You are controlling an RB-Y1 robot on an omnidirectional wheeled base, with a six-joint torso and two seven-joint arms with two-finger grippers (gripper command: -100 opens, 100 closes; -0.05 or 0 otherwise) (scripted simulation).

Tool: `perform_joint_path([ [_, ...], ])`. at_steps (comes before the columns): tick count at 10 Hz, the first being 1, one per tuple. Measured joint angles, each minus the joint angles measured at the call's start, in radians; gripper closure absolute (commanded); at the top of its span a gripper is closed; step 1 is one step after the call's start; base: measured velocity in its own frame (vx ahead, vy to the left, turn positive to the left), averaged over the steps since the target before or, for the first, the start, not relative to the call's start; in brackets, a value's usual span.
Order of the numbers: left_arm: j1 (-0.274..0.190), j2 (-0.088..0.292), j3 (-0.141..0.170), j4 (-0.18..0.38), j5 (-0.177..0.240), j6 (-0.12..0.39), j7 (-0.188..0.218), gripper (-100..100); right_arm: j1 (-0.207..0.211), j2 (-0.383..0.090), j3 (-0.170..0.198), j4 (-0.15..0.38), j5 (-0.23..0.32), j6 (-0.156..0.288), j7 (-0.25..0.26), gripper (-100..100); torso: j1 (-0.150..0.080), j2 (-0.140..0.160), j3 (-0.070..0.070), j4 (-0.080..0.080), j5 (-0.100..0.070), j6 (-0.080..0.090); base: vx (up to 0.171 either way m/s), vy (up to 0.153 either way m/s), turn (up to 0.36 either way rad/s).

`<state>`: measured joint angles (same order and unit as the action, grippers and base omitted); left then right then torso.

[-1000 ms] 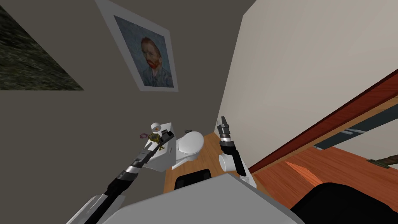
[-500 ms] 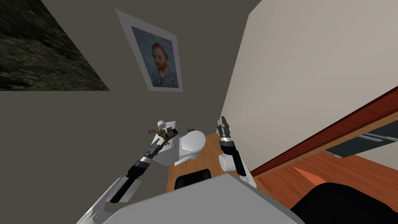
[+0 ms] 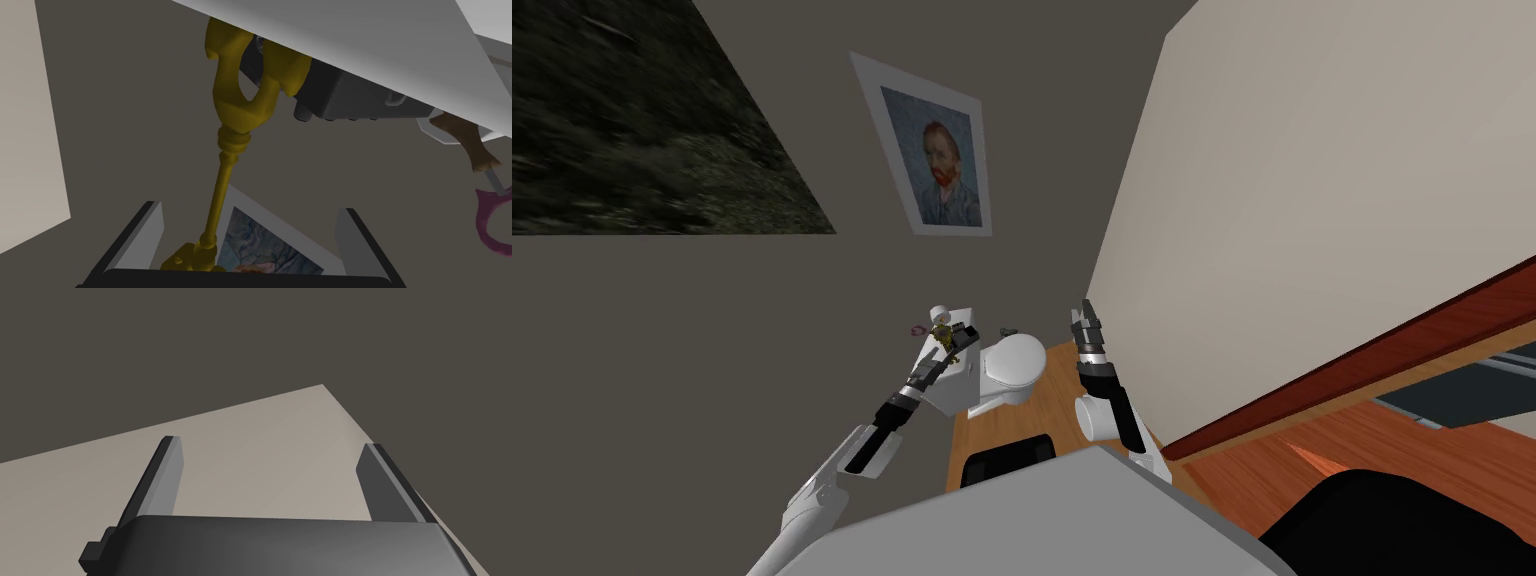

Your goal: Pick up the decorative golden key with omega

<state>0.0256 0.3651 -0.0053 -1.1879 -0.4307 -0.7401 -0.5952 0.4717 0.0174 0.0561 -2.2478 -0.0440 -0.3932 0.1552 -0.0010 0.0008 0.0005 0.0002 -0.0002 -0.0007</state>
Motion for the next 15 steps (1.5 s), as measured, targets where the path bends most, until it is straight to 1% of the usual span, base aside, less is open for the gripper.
perform_joint_path([
  [1, -0.030, -0.010, -0.015, 0.026, 0.001, 0.005, -0.010, -100, 0.000, 0.000, 0.000, 0.000, 0.000, 0.000, 0.000, 0, 0.000, 0.001, 0.000, 0.000, 0.000, 0.001, -0.029, 0.018, -0.044],
  [2, -0.052, -0.011, -0.020, 0.028, 0.001, 0.014, -0.011, -100, 0.000, 0.000, 0.000, 0.000, 0.000, 0.000, 0.000, 0, -0.001, -0.001, 0.000, 0.000, 0.000, 0.001, -0.042, 0.039, 0.159],
  [3, -0.078, -0.017, -0.041, 0.058, 0.007, 0.015, -0.016, -100, 0.000, 0.000, 0.000, 0.000, 0.000, 0.000, 0.000, 0, 0.001, 0.001, 0.000, 0.000, -0.001, -0.001, -0.050, 0.038, 0.116],
  [4, -0.114, -0.024, -0.053, 0.103, 0.009, 0.015, -0.025, -100, 0.000, 0.000, 0.000, 0.000, 0.000, 0.000, 0.000, 0, 0.003, 0.002, 0.001, 0.000, -0.001, -0.001, -0.034, 0.023, -0.002],
  [5, -0.153, -0.028, -0.057, 0.127, 0.009, 0.016, -0.030, -100, 0.000, 0.000, 0.000, 0.000, 0.000, 0.000, 0.000, 0, 0.002, 0.002, 0.001, 0.001, -0.002, 0.000, -0.056, 0.049, 0.181],
  [6, -0.185, -0.038, -0.083, 0.152, 0.012, 0.031, -0.035, -100, 0.000, 0.000, 0.000, 0.000, 0.000, 0.000, 0.000, 0, 0.005, 0.003, 0.002, 0.001, -0.002, -0.002, -0.056, 0.032, 0.090],
  [7, -0.212, -0.045, -0.096, 0.172, 0.014, 0.037, -0.043, -100, 0.000, 0.000, 0.000, 0.000, 0.000, 0.000, 0.000, 0, 0.006, 0.005, 0.003, 0.001, -0.002, -0.002, -0.035, 0.011, 0.001],
  [8, -0.239, -0.048, -0.099, 0.191, 0.015, 0.035, -0.047, -100, 0.000, 0.000, 0.000, 0.000, 0.000, 0.000, 0.000, 0, 0.006, 0.002, 0.002, 0.001, -0.004, 0.000, -0.054, 0.032, 0.160],
  [9, -0.274, -0.055, -0.121, 0.228, 0.019, 0.039, -0.055, -100, 0.000, 0.000, 0.000, 0.000, 0.000, 0.000, 0.000, 0, 0.008, 0.002, 0.001, 0.001, -0.004, -0.001, -0.057, 0.042, 0.097],
  [10, -0.305, -0.059, -0.135, 0.251, 0.022, 0.045, -0.058, -100, 0.000, 0.000, 0.000, 0.000, 0.000, 0.000, 0.000, 0, 0.010, 0.001, 0.001, 0.002, -0.006, 0.000, -0.029, 0.020, -0.010],
  [11, -0.325, -0.062, -0.141, 0.253, 0.021, 0.052, -0.059, -100, 0.000, 0.000, 0.000, 0.000, 0.000, 0.000, 0.000, 0, 0.012, -0.001, 0.001, 0.002, -0.007, 0.000, -0.047, 0.050, 0.176],
  [12, -0.358, -0.072, -0.163, 0.286, 0.025, 0.058, -0.069, -100, 0.000, 0.000, 0.000, 0.000, 0.000, 0.000, 0.000, 0, 0.014, -0.001, 0.000, 0.001, -0.006, -0.001, -0.051, 0.044, 0.091],
  [13, -0.386, -0.081, -0.177, 0.314, 0.027, 0.062, -0.078, -100, 0.000, 0.000, 0.000, 0.000, 0.000, 0.000, 0.000, 0, 0.017, 0.000, 0.001, 0.002, -0.008, -0.001, -0.026, 0.018, -0.010],
  [14, -0.413, -0.078, -0.181, 0.329, 0.028, 0.062, -0.078, -100, 0.000, 0.000, 0.000, 0.000, 0.000, 0.000, 0.000, 0, 0.018, -0.002, 0.000, 0.002, -0.009, -0.001, -0.047, 0.048, 0.155],
  [15, -0.441, -0.085, -0.206, 0.349, 0.031, 0.073, -0.081, -100, 0.000, 0.000, 0.000, 0.000, 0.000, 0.000, 0.000, 0, 0.021, -0.002, 0.000, 0.003, -0.009, -0.002, -0.050, 0.051, 0.106],
])
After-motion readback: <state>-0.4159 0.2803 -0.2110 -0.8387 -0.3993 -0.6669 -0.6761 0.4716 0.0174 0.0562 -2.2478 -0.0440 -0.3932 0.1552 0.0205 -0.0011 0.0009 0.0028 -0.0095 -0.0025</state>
